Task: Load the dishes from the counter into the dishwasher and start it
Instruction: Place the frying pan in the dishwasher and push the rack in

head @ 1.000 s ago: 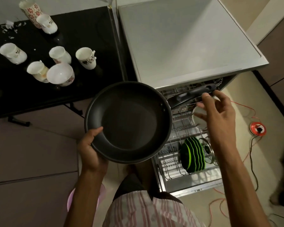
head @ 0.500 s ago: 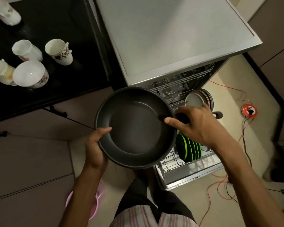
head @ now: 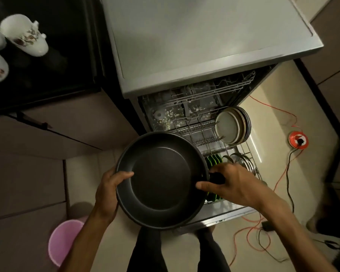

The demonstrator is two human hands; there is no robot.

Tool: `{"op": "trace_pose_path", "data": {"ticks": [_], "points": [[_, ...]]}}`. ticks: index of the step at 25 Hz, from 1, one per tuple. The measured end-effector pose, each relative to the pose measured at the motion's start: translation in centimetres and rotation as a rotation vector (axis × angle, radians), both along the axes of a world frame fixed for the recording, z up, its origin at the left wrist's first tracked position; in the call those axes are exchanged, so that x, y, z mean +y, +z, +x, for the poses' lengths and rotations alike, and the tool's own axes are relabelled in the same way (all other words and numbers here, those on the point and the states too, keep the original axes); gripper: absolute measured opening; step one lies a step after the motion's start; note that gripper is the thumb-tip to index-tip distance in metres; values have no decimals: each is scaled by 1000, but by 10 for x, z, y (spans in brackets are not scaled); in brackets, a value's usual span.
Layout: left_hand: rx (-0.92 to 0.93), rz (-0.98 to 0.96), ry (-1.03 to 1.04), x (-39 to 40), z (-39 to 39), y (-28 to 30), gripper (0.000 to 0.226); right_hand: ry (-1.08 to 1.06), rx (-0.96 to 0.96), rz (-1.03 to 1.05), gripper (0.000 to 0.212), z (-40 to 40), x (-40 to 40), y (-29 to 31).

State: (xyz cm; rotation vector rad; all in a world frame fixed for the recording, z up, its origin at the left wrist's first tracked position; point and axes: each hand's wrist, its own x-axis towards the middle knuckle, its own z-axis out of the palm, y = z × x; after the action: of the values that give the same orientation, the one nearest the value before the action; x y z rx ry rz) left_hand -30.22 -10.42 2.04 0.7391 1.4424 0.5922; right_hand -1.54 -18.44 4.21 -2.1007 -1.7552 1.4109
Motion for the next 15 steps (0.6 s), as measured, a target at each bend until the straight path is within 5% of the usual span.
{"op": "trace_pose_path", "data": {"ticks": [4, 10, 15], "points": [[-6, -21, 28, -27, 33, -38, 56, 115, 46, -121, 44, 49, -14, -33], [24, 46, -103, -27, 76, -108, 28, 126, 107, -153, 65, 102, -24, -100], [112, 105, -201, 8, 100, -186, 18, 92, 137, -68, 47, 126, -3, -168]]}}
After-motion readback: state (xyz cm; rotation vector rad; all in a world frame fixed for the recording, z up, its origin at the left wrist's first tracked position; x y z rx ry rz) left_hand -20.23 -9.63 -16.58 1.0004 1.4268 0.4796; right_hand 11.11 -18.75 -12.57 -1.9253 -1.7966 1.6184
